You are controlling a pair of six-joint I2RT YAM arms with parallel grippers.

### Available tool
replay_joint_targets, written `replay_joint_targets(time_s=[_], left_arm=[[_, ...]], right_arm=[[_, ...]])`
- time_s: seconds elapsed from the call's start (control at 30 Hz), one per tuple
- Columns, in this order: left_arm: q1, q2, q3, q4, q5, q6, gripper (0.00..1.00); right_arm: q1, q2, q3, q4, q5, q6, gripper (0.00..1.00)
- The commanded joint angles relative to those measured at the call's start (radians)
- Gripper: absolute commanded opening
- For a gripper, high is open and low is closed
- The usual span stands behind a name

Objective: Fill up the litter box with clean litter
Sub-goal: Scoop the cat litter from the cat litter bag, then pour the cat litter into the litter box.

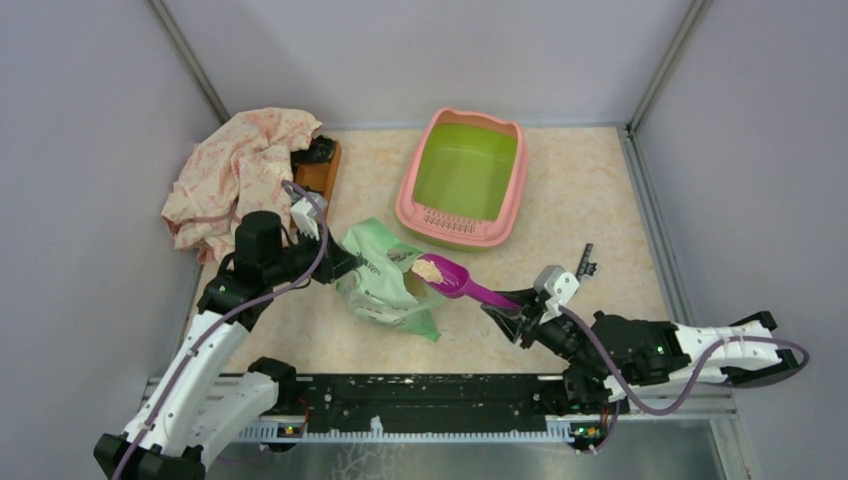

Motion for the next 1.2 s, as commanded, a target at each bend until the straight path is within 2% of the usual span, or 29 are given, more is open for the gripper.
replay_joint_targets(time_s=[0.0,0.27,0.57,0.73,1.0,1.17], left_arm=[[0.0,0.002,0.063,0.066,0.004,0.022,0.0],[0.001,0.013,0.069,0.082,0.007,0.011,0.0],[0.001,0.009,0.069,0.083,0.008,0.01,0.0],[0.001,0.003,0.067,0.089,0.019,0.008,0.0],[0.001,0.002,0.057,0.112,0.059,0.001,0.0],[0.001,-0.003,0.055,0.121,0.077,0.001,0.0]], right_arm=[[0.005,-0.009,0.071,0.021,-0.046,-0.008,0.0],[0.005,-0.01,0.095,0.012,-0.101,-0.01,0.0],[0.005,-0.058,0.134,0.047,-0.086,-0.082,0.0],[0.004,-0.04,0.173,0.056,0.027,-0.154,0.0],[0.004,0.005,0.21,0.237,0.286,-0.37,0.0],[0.004,0.057,0.264,0.293,0.365,-0.468,0.0]])
